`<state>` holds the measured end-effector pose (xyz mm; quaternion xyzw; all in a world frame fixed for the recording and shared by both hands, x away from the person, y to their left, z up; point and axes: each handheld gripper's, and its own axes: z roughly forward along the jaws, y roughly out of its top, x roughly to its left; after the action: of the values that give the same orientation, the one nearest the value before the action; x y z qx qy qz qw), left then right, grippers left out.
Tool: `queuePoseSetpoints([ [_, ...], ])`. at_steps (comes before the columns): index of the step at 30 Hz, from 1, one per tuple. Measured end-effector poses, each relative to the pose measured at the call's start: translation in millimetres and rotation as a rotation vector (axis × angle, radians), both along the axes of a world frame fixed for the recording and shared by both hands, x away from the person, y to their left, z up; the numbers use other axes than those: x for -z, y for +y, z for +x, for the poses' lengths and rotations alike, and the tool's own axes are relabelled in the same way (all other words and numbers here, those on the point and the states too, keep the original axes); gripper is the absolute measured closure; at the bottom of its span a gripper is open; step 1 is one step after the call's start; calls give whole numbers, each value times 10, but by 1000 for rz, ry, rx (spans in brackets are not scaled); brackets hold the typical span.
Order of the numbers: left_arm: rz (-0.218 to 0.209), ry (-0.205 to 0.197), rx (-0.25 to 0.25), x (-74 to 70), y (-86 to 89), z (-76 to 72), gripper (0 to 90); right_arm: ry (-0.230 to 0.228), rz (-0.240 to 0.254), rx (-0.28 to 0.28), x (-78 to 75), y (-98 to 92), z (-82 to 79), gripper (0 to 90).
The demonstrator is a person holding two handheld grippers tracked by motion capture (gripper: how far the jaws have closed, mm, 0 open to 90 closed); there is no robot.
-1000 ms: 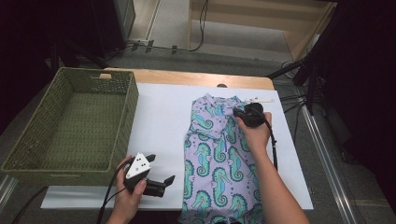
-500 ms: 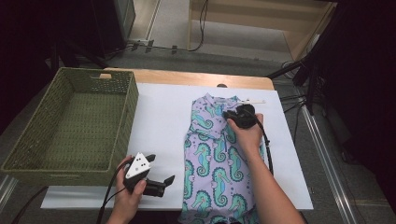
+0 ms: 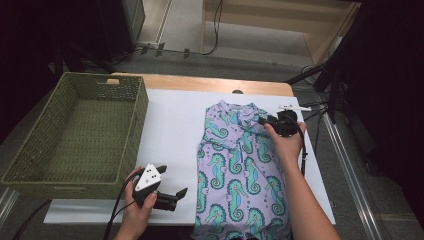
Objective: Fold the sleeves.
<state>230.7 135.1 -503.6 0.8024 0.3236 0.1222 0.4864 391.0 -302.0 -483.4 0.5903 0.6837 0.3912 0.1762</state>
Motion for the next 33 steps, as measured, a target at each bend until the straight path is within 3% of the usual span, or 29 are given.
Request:
queuePoseSetpoints([
  [3,0,3,0,-2,6,3,0,27,21,18,58,-59,44,464],
  [5,-2,3,0,-1,7,5,0,47,41,-6,105,-57,70,502],
  [8,-1,5,0,-1,4,2,0,72,30,-42,153,0,63,686],
  [10,-3,5,1,-1,6,3,0,54,37,-55,151,29,9,816],
  [12,-1,3,1,-1,8,4,0,35,32,-78,147,63,-59,867],
  [18,0,2,0,0,3,1,0,15,-11,-160,201,157,-293,853],
  [22,4,1,1,0,2,1,0,20,10,-219,267,185,-464,666],
  [27,4,2,0,0,0,1,0,-21,13,-326,247,231,-653,615],
  [30,4,3,0,2,-3,-2,0,-61,11,-315,153,224,-687,616],
  [33,3,2,0,2,-5,-3,0,-46,-20,-262,124,236,-642,613],
])
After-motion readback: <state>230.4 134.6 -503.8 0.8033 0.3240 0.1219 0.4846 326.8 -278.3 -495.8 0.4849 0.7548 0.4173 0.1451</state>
